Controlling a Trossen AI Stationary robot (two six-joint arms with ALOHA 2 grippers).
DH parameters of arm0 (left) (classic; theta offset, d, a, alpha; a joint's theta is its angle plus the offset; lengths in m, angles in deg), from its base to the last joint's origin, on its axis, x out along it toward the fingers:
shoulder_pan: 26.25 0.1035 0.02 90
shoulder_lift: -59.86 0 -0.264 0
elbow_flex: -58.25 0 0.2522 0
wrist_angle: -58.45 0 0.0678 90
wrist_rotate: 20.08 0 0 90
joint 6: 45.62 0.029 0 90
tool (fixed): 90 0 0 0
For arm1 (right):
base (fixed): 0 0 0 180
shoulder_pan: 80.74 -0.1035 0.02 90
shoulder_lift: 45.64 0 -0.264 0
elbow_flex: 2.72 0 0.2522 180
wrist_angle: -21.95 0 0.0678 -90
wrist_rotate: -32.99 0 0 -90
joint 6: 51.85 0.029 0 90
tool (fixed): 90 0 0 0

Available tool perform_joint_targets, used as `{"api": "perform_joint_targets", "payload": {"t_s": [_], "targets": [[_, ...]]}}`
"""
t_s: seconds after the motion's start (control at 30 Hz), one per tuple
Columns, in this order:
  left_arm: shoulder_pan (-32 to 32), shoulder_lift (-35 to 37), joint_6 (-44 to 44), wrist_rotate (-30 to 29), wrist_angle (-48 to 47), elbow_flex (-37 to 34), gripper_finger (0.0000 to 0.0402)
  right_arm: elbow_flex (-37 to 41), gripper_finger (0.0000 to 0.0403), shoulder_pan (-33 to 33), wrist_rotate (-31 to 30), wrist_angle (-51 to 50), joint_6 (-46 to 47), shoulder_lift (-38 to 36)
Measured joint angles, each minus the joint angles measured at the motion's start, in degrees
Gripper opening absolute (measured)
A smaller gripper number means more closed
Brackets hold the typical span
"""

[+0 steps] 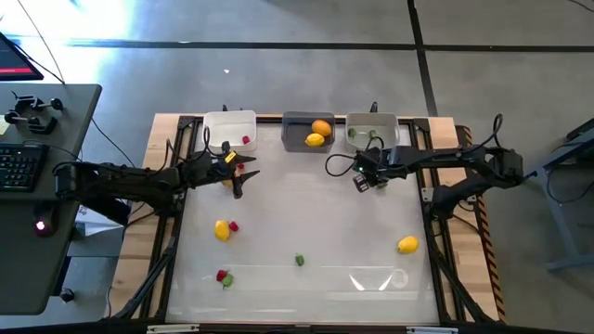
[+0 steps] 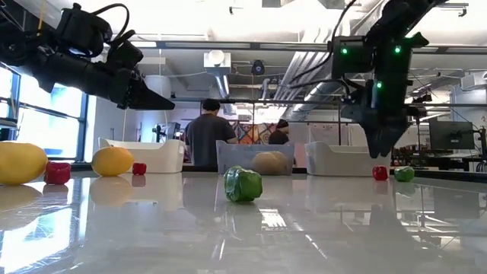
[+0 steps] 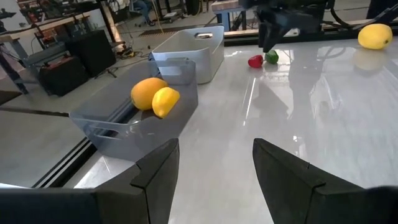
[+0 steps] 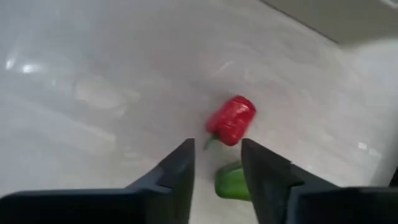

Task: Sort produce into baskets
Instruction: Put the red bell pepper into the white bin

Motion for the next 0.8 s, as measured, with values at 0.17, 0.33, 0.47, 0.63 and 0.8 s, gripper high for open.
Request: {"api": "perform_joint_targets", "payload": {"t_s": [0.17, 0.33, 0.47, 0.63, 0.8], "targets": [[0.0, 0.0, -0.02, 0.01, -0.1, 0.0, 0.0191, 2.63, 0.0169, -0.16, -1.95, 2.14, 7.08, 0.02], [0.0, 0.0, -0.02, 0.0, -0.15, 0.0, 0.0191, 5.85, 0.0175, -0.14, -2.17, 7.47, 7.55, 0.07], [0.0, 0.0, -0.32, 0.02, -0.43, 0.0, 0.0191, 7.74, 0.0157, 0.39, -2.15, 10.57, 7.33, 0.09], [0.0, 0.0, -1.87, 0.02, -0.52, 0.0, 0.0191, 9.99, 0.0105, 1.86, -2.38, 11.67, 5.84, 0.09], [0.0, 0.0, -3.21, 0.02, -0.49, 0.0, 0.0191, 11.0, 0.0042, 2.85, -4.62, 14.62, 0.74, 0.09]]}}
